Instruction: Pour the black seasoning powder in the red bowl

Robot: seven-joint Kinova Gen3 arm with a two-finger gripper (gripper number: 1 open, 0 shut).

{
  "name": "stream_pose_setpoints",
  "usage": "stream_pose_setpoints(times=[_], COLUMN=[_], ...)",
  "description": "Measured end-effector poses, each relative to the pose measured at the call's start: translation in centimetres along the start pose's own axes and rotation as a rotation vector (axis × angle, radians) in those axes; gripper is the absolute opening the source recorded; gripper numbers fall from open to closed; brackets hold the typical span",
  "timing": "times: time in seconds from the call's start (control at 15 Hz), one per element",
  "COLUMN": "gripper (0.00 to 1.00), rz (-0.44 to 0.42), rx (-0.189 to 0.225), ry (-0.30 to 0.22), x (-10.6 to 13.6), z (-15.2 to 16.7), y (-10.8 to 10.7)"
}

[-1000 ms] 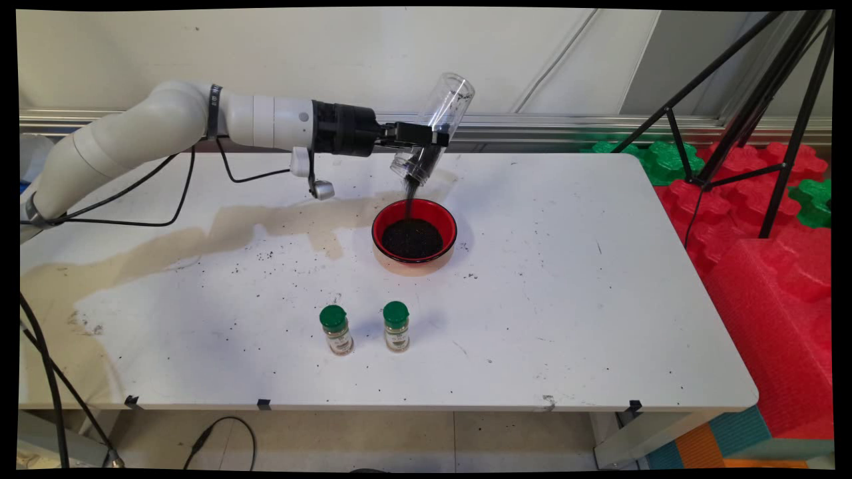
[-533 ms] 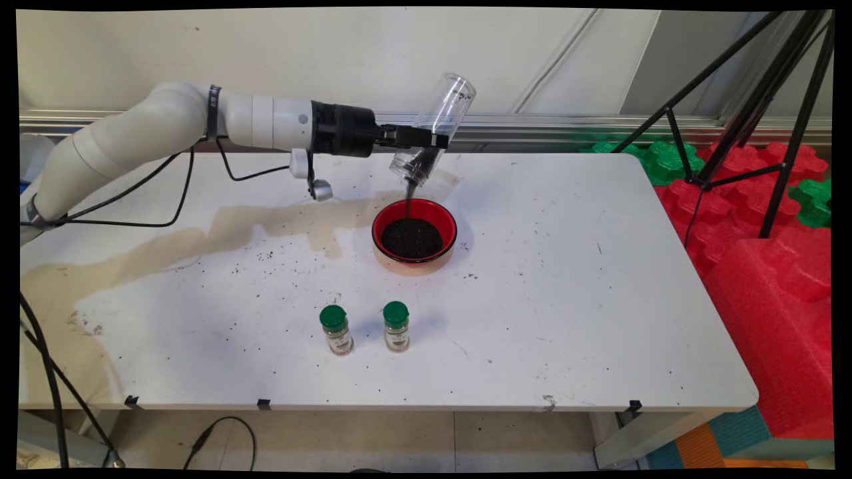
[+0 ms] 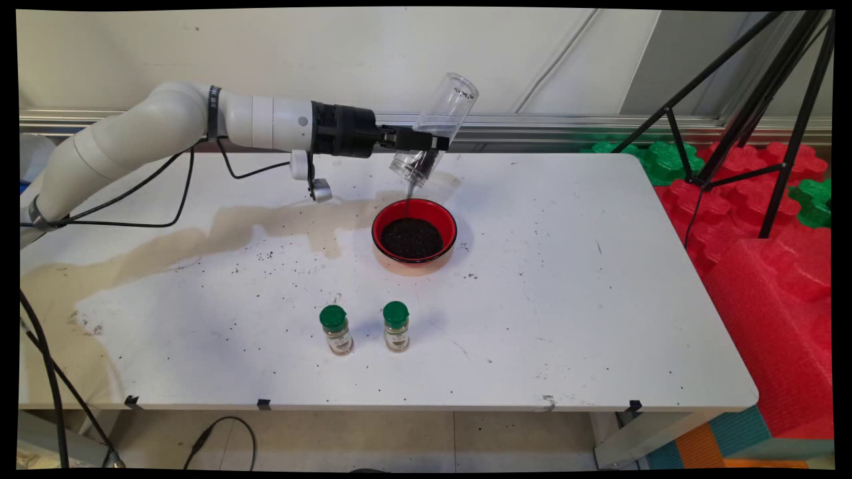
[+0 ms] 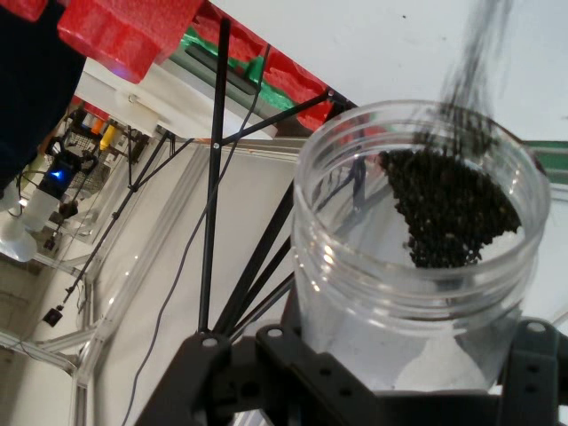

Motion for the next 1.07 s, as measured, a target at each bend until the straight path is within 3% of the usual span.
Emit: stream_pose_setpoints(times=[1.07], gripper=[0.0], rz=[0.169], rx=[0.019], ry=[-0.037], x=[-0.47], z=[-0.4], y=[-0.3])
